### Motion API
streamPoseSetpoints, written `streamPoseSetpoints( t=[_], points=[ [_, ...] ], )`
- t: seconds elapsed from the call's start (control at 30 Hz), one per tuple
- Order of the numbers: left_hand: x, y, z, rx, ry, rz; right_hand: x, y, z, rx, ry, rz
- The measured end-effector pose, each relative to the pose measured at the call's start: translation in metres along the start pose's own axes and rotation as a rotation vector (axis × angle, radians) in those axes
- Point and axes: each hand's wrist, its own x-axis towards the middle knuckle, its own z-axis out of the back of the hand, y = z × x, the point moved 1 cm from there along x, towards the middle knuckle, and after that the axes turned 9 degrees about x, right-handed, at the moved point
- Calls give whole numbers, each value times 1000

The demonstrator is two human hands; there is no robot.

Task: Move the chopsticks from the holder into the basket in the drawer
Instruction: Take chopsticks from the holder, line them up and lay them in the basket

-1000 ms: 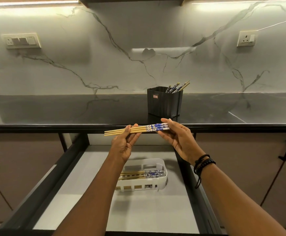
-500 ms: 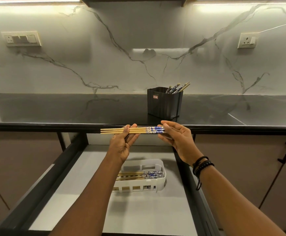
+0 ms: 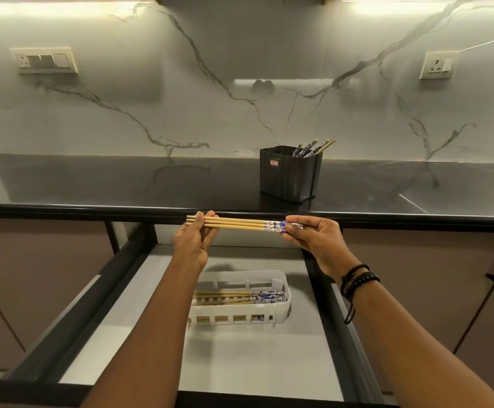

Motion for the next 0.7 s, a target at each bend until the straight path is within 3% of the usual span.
streamPoseSetpoints(
  t=[0.27, 0.37, 0.43, 0.7],
  points=[
    [6, 1, 2, 103, -193, -24, 4, 1, 2, -36, -4, -39],
    [14, 8, 24, 443, -434, -71, 4, -11, 4, -88, -54, -94],
    [17, 9, 30, 592, -490, -89, 4, -13, 8, -125, -73, -126],
    [24, 20, 45, 1042, -335, 207, 5, -44, 5, -377, 52, -284]
  ],
)
